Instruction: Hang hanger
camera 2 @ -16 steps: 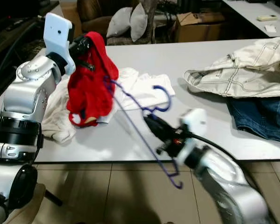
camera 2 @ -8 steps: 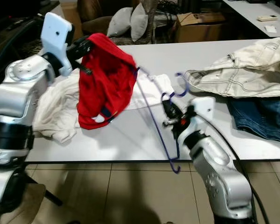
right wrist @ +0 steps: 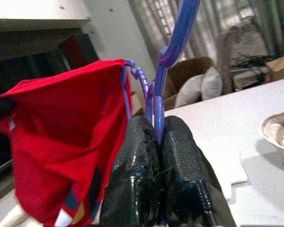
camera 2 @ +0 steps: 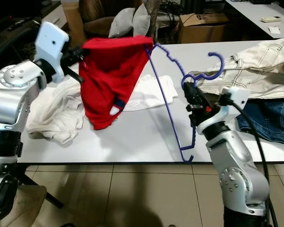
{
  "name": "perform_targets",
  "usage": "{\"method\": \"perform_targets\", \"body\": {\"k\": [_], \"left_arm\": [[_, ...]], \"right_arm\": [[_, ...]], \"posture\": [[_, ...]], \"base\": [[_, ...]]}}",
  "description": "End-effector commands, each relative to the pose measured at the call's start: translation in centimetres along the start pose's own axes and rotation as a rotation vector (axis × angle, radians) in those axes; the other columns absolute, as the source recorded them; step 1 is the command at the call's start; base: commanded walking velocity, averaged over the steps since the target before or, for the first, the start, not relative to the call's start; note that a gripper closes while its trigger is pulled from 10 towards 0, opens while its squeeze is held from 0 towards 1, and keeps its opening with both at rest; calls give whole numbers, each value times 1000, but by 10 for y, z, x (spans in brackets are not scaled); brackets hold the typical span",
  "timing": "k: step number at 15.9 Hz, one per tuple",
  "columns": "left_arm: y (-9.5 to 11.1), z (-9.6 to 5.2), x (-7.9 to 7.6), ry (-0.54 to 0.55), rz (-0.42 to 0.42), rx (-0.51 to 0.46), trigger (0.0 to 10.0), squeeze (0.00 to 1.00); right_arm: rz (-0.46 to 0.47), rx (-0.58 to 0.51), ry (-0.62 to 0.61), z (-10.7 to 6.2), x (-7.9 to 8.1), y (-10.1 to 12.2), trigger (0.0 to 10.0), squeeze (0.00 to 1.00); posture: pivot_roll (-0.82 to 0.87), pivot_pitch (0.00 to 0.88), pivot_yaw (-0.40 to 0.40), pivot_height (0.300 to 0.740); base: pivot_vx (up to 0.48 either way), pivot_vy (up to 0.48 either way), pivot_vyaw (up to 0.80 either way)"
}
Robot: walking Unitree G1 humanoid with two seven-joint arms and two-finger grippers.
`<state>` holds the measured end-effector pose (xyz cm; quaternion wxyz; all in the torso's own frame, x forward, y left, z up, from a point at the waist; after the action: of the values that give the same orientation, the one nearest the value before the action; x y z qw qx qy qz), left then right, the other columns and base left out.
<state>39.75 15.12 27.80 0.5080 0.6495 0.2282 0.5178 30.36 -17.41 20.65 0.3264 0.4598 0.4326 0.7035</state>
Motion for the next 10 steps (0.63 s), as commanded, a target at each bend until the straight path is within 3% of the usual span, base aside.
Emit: {"method": "perform_targets", "body": {"k": [1,2,3,4,6,10], "left_arm": [[10,-3,17,68,4,-36,1804,0],[14,1,13,56,-10,-49,588,0],[16,6,7,44,-20,-53,0,0],[16,8,5,40,-27,-54,0,0],[18,17,-8,-7,-17,-48,0,0],[13,19,-35,-147,21,-23,0,0]], "right_arm": [[-29,24,23,-3,4,0,10000,0],[-87,156,61,-7,8,-23,10000,0],[-158,279,121,-13,16,-44,10000,0],[-174,311,157,-16,21,-50,10000,0],[-149,335,283,-23,44,-53,10000,0],[-126,261,284,-17,47,-43,10000,0]], "posture": [[-111,0,70,740],[-112,0,72,740],[-110,0,73,740],[-109,0,75,740],[-111,0,87,740],[-113,0,93,740]], "base": [[0,0,0],[0,0,0],[0,0,0],[0,0,0],[0,0,0],[0,0,0]]}}
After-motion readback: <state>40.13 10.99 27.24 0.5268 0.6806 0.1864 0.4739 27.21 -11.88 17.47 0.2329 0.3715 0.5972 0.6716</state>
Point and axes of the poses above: a point about 5 cm out from each wrist's last joint towards the gripper, its own z axis pointing out of the wrist towards the gripper, its own y axis along the axis of the wrist's last joint, x = y × z, the point moved 4 cm from there along z, pointing out of the wrist towards the gripper, and after that the axes turned 2 degrees about z, right-handed, at the moved point
